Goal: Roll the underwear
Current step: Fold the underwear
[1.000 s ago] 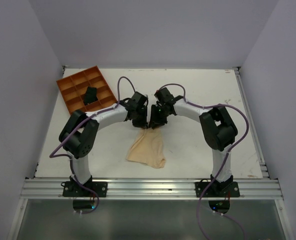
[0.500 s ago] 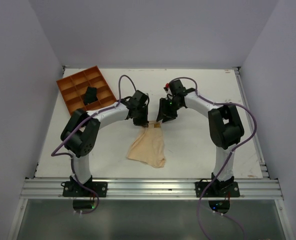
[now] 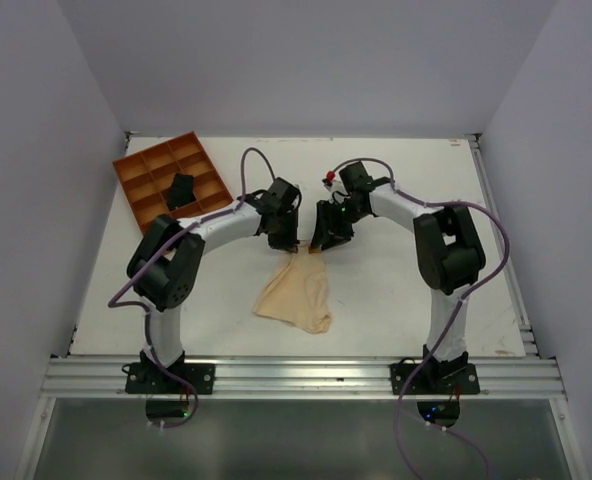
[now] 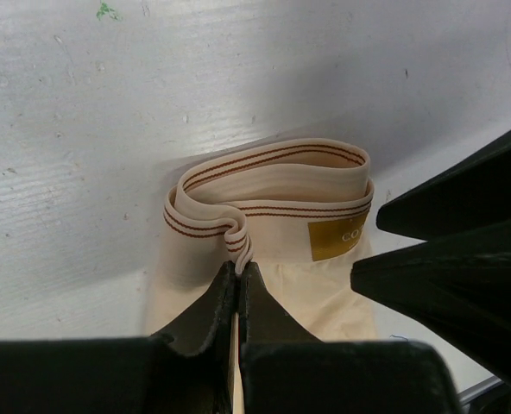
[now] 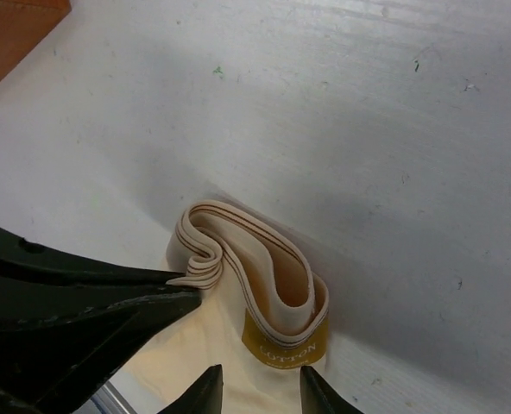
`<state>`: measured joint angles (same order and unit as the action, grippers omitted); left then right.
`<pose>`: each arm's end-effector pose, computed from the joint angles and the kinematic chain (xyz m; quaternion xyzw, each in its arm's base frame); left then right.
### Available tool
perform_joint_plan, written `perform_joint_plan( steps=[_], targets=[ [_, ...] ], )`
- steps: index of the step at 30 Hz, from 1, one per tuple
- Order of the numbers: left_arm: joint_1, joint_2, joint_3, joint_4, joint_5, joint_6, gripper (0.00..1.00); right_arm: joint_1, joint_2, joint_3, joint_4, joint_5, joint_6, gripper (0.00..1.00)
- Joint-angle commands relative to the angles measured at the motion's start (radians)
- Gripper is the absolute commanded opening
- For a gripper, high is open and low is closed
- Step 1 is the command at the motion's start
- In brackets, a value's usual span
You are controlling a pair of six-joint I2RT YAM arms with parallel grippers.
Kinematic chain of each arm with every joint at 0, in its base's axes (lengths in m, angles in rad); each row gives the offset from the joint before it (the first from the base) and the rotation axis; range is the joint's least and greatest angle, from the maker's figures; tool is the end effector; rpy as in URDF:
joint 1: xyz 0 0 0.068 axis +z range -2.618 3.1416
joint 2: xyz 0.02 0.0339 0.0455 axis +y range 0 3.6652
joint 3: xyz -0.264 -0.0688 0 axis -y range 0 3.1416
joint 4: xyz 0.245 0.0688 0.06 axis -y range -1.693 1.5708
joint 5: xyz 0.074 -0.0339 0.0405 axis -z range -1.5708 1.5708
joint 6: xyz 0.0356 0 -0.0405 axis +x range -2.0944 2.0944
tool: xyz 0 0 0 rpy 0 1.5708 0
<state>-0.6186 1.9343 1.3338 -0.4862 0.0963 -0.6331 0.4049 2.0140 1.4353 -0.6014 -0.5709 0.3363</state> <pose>0.3246 -0.2352 0.1745 0.0045 0.9698 -0.1781 0.1667 0.3699 0.1795 0.1721 -0.0869 0.9389 0.3249 0.0736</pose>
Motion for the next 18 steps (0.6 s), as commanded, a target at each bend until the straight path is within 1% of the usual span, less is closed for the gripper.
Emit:
perform_joint_plan(
  steps=[1, 13, 18],
  targets=[
    [-0.004, 0.011, 0.054, -0.018, -0.024, 0.027, 0.0, 0.0, 0.028, -0.015, 0.026, -0.011, -0.025, 0.44],
    [-0.004, 0.028, 0.067, -0.043, -0.038, 0.047, 0.0, -0.001, 0.052, -0.03, 0.075, 0.02, 0.01, 0.42],
    [-0.004, 0.025, 0.057, -0.048, -0.047, 0.055, 0.0, -0.005, 0.043, -0.027, 0.086, 0.006, 0.017, 0.43]
  ],
)
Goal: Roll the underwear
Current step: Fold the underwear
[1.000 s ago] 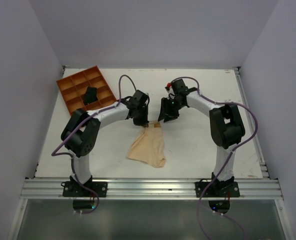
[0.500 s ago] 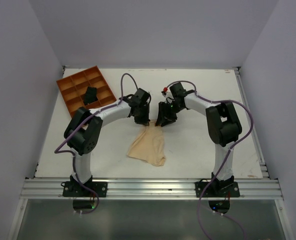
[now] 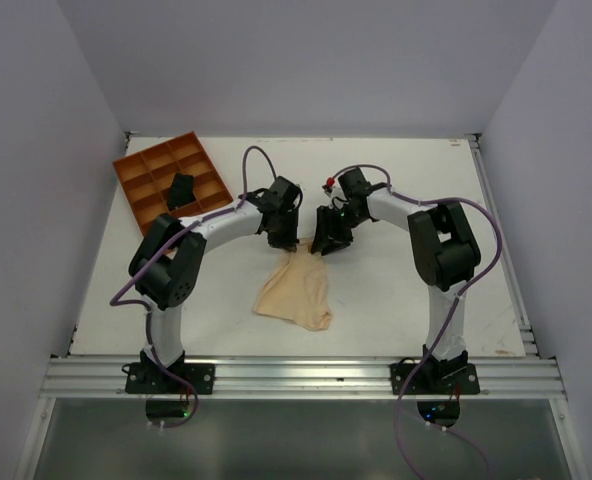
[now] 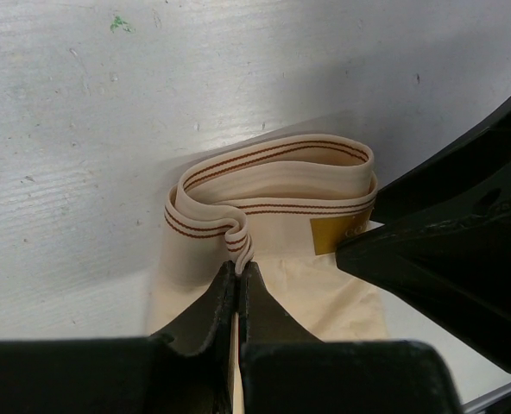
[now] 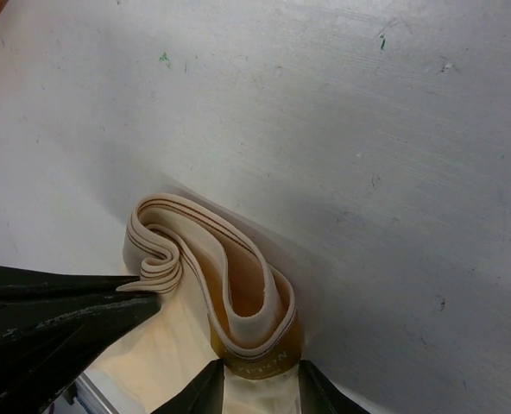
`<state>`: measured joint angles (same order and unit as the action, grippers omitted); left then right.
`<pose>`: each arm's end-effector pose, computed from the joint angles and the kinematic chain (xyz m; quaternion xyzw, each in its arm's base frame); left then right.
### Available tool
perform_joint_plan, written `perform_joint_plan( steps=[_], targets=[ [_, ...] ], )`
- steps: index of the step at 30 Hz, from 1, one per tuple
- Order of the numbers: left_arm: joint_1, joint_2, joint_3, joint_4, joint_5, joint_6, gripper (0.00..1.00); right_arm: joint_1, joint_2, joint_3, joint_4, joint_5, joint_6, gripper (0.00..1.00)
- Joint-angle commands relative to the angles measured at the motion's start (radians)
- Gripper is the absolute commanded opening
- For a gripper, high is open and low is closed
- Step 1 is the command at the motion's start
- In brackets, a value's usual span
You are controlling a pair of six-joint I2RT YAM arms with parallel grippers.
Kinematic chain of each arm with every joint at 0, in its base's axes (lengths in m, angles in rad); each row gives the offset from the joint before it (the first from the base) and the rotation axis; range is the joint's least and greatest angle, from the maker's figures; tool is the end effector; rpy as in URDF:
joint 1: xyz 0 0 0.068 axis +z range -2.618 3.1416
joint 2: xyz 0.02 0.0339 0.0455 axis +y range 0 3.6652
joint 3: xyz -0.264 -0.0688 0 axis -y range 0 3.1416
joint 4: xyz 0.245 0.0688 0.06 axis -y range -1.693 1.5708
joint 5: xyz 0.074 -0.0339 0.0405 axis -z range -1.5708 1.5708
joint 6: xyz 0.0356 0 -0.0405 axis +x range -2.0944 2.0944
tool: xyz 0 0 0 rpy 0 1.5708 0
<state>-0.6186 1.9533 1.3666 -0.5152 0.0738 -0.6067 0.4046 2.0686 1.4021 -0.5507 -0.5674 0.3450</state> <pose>0.3286 -0.2372 0.1751 0.0144 0.9719 -0.1629 0.1693 0.3710 0.1797 0.1436 -0.0774 0.9432 0.3182 0.0563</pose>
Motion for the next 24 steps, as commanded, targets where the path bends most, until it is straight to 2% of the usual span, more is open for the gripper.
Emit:
perform_joint_plan(
  steps=[1, 19, 22, 24],
  targets=[
    [-0.004, 0.007, 0.026, -0.019, -0.026, 0.028, 0.0, -0.006, -0.013, 0.012, 0.034, -0.003, 0.006, 0.44],
    [-0.004, 0.007, 0.026, -0.02, -0.031, 0.035, 0.0, -0.03, 0.039, 0.06, 0.048, -0.097, 0.008, 0.46],
    [-0.004, 0.009, 0.029, -0.02, -0.029, 0.035, 0.0, -0.03, 0.058, 0.057, 0.049, -0.095, 0.014, 0.4],
    [-0.003, 0.012, 0.034, -0.022, -0.029, 0.033, 0.0, -0.03, 0.067, 0.051, 0.057, -0.097, 0.022, 0.29]
  ],
)
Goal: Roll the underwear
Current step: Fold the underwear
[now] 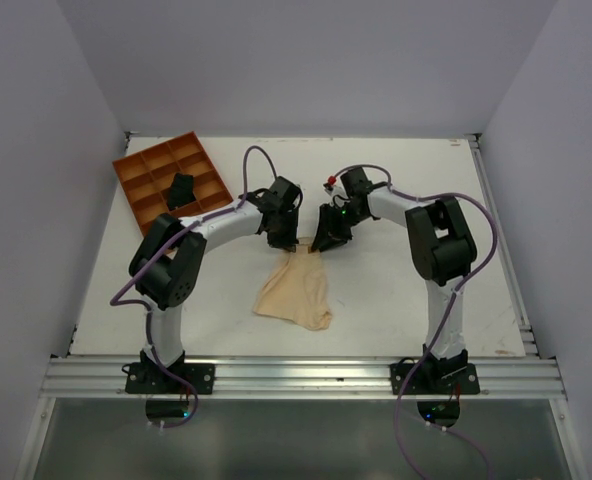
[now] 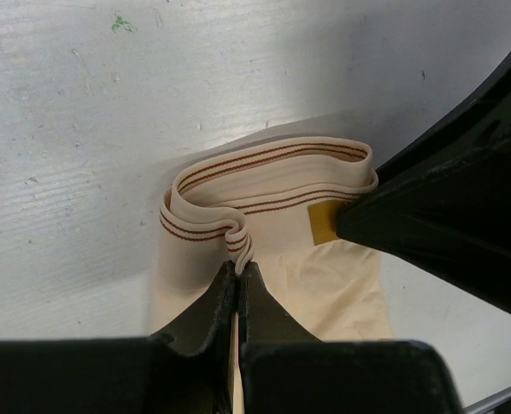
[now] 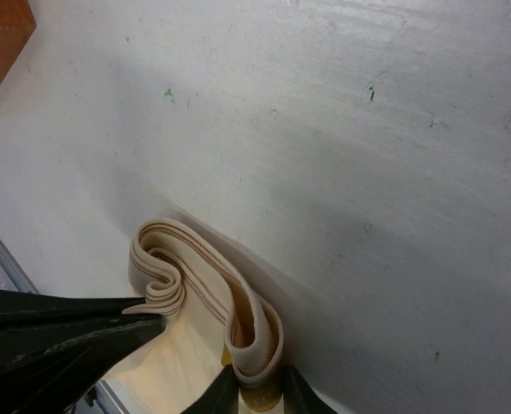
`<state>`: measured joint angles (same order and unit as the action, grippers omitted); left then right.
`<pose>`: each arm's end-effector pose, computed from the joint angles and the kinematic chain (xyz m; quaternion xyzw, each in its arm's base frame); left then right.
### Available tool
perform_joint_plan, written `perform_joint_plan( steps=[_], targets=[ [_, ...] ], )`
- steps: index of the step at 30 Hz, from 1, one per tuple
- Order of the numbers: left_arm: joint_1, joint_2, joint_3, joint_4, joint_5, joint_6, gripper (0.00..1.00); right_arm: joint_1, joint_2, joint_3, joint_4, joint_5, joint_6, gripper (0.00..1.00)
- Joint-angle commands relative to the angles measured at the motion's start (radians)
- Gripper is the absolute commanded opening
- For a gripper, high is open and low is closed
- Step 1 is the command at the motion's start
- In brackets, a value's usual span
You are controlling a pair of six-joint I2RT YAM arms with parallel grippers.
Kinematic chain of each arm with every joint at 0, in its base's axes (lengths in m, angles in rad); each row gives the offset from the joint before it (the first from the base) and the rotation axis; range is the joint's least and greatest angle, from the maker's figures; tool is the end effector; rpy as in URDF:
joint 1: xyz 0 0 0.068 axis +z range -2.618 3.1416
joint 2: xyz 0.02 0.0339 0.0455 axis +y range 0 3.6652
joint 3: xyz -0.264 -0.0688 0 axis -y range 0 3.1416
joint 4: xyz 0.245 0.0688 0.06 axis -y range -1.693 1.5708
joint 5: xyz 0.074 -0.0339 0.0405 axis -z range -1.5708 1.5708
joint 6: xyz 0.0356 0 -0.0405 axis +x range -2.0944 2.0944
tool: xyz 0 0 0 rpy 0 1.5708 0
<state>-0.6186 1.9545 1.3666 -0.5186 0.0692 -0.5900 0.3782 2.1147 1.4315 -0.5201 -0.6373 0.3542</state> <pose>0.3285 -0.2369 0.1744 0.0219 0.9724 -0.1583 0.1701 0.3838 0.1753 0.1355 -0.0684 0.9329 0.3497 0.0517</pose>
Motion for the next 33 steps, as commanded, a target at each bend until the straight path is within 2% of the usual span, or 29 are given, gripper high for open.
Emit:
perform_joint_plan(
  steps=[1, 2, 5, 10, 18, 28, 31, 33],
  targets=[
    [-0.001, 0.012, 0.035, -0.02, -0.025, 0.015, 0.0, -0.002, 0.022, 0.012, 0.029, -0.024, 0.014, 0.25],
    [-0.001, 0.012, 0.037, -0.021, -0.022, 0.013, 0.0, -0.004, 0.021, 0.004, 0.031, -0.019, 0.015, 0.18],
    [0.003, 0.007, 0.052, -0.018, -0.011, 0.002, 0.0, -0.004, -0.008, -0.046, 0.069, -0.009, 0.038, 0.07],
    [0.005, 0.014, 0.109, 0.002, 0.049, -0.037, 0.0, 0.002, -0.056, -0.14, 0.178, 0.033, 0.127, 0.0],
    [0.005, 0.041, 0.17, 0.023, 0.099, -0.08, 0.0, 0.01, -0.084, -0.16, 0.178, 0.08, 0.15, 0.0],
    [0.0, 0.078, 0.1, 0.083, 0.144, -0.143, 0.0, 0.014, -0.09, -0.18, 0.189, 0.117, 0.2, 0.0],
    [-0.004, 0.09, 0.094, 0.091, 0.152, -0.143, 0.0, 0.014, -0.091, -0.18, 0.183, 0.133, 0.207, 0.02],
    [-0.006, 0.096, 0.085, 0.092, 0.153, -0.146, 0.0, 0.014, -0.094, -0.18, 0.184, 0.134, 0.215, 0.06]
  ],
)
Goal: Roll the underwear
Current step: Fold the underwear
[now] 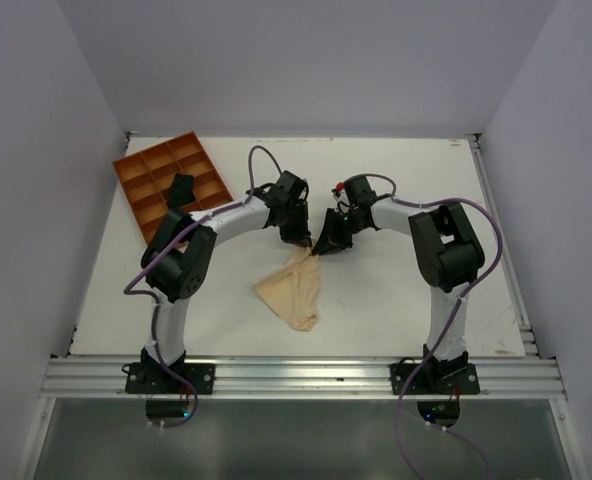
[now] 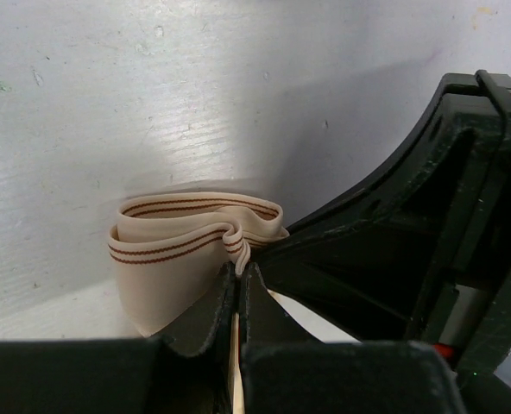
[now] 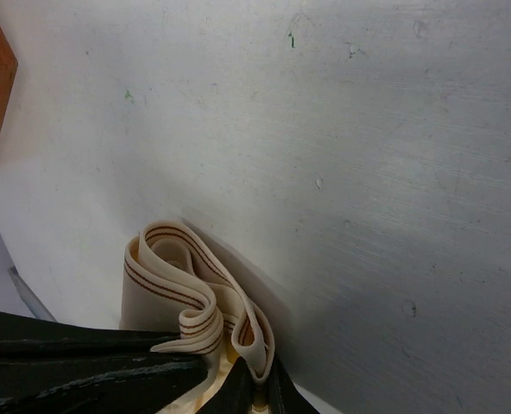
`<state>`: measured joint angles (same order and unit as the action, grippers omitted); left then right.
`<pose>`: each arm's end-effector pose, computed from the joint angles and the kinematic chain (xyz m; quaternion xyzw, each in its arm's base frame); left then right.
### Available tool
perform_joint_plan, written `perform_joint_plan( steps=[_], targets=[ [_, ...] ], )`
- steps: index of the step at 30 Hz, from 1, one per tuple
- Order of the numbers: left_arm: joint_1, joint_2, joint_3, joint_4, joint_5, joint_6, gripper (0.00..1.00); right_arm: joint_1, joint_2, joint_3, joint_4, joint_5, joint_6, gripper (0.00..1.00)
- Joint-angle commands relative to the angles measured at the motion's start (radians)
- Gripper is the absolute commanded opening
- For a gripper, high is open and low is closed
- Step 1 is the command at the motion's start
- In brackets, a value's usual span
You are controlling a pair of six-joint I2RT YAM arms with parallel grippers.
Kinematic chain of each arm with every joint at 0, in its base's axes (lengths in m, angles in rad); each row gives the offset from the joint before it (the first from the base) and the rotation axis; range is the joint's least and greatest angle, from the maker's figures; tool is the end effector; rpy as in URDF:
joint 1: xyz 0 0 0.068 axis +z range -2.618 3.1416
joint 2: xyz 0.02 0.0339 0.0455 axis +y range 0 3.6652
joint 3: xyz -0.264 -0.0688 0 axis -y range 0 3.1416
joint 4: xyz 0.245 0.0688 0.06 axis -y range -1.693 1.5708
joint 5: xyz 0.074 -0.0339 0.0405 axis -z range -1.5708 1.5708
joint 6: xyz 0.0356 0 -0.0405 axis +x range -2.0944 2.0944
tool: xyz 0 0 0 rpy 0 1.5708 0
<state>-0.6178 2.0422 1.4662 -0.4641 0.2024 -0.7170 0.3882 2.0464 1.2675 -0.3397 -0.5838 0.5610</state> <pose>0.3489 -0.2567 0.1717 -0.0211 0.9602 -0.2381 0.1446 0.3653 0.1706 0.1255 0.0163 0.9354 0.3476 0.0628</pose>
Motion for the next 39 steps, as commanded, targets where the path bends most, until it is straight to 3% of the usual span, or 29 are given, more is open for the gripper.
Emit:
perform_joint_plan(
  steps=[1, 12, 14, 27, 39],
  targets=[
    [-0.008, 0.012, -0.02, 0.042, 0.022, -0.022, 0.0, 0.005, -0.028, -0.019, 0.007, 0.079, 0.01, 0.09],
    [-0.008, 0.027, -0.03, 0.074, 0.038, -0.025, 0.0, 0.003, -0.091, -0.111, 0.103, 0.022, 0.028, 0.41],
    [-0.008, 0.029, -0.03, 0.077, 0.042, -0.025, 0.0, 0.005, -0.091, -0.117, 0.111, 0.013, 0.033, 0.41],
    [-0.002, 0.001, -0.076, 0.108, 0.077, -0.024, 0.36, 0.005, -0.112, -0.137, 0.162, -0.005, 0.091, 0.43],
    [0.009, 0.022, -0.076, 0.128, 0.115, -0.048, 0.39, 0.003, -0.152, -0.172, 0.225, -0.03, 0.122, 0.5]
  ],
)
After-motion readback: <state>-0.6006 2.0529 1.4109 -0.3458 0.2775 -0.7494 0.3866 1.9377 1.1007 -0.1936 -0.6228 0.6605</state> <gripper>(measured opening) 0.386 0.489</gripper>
